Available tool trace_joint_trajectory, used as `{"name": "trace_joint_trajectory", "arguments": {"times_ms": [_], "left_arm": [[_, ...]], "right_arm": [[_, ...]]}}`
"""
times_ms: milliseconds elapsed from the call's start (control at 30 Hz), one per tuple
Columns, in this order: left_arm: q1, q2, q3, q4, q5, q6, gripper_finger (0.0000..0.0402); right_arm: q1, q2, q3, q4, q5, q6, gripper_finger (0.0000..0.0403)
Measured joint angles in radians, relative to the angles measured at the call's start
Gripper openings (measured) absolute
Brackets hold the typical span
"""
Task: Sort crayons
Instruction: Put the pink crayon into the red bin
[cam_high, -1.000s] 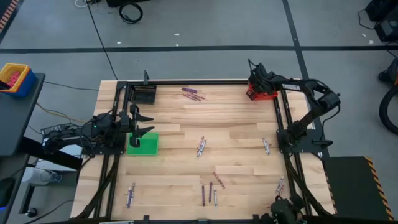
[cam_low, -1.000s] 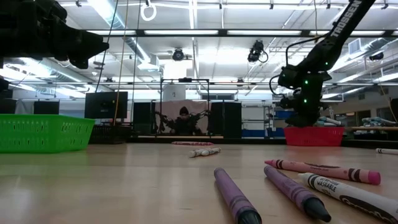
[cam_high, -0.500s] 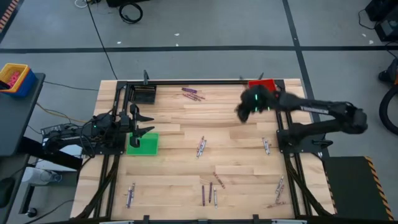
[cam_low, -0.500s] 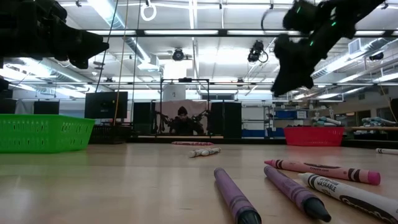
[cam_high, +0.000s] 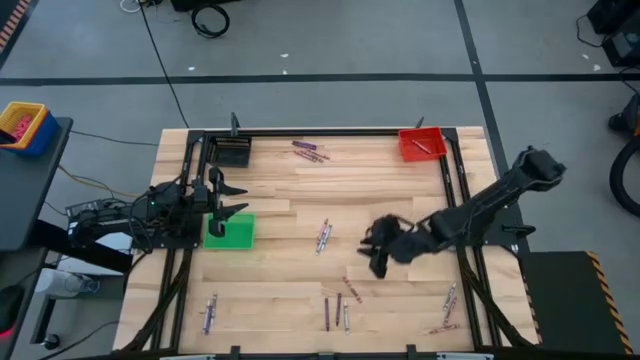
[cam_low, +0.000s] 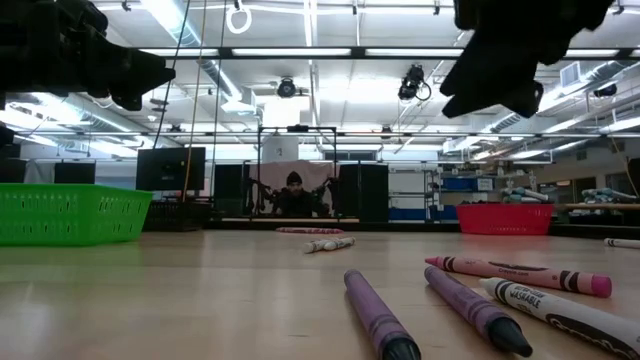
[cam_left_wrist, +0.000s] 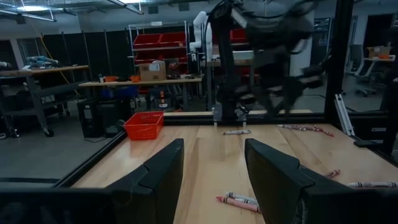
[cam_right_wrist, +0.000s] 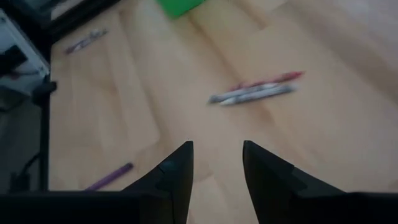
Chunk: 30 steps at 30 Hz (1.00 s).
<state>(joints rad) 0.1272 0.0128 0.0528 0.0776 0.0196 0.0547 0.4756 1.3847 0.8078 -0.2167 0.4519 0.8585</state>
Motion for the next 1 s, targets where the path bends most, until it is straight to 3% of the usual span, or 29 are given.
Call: {"name": "trace_joint_trajectory", "arguments": {"times_ms": [167,300,433,567,1000], "left_arm": [[0.0,0.0,0.0,0.0,0.0,0.0,0.0183],[0.0,0.0,0.0,0.0,0.0,0.0,0.0183],[0.0,0.0,0.0,0.0,0.0,0.0,0.0183],[0.0,0.0,0.0,0.0,0.0,0.0,0.0183],[0.0,0.0,0.0,0.0,0.0,0.0,0.0183]], "right_arm": [[0.015,0.224,0.253,-0.224,-0.035,0.055,0.013],[0.014,0.4,0.447,-0.435,-0.18,0.175,0.0126],[0.009,0.523,0.569,-0.527,-0.328,0.256,0.0126],[-0.001,0.598,0.615,-0.537,-0.398,0.273,0.0126],[-0.015,0.675,0.616,-0.554,-0.428,0.275,0.0134]]}}
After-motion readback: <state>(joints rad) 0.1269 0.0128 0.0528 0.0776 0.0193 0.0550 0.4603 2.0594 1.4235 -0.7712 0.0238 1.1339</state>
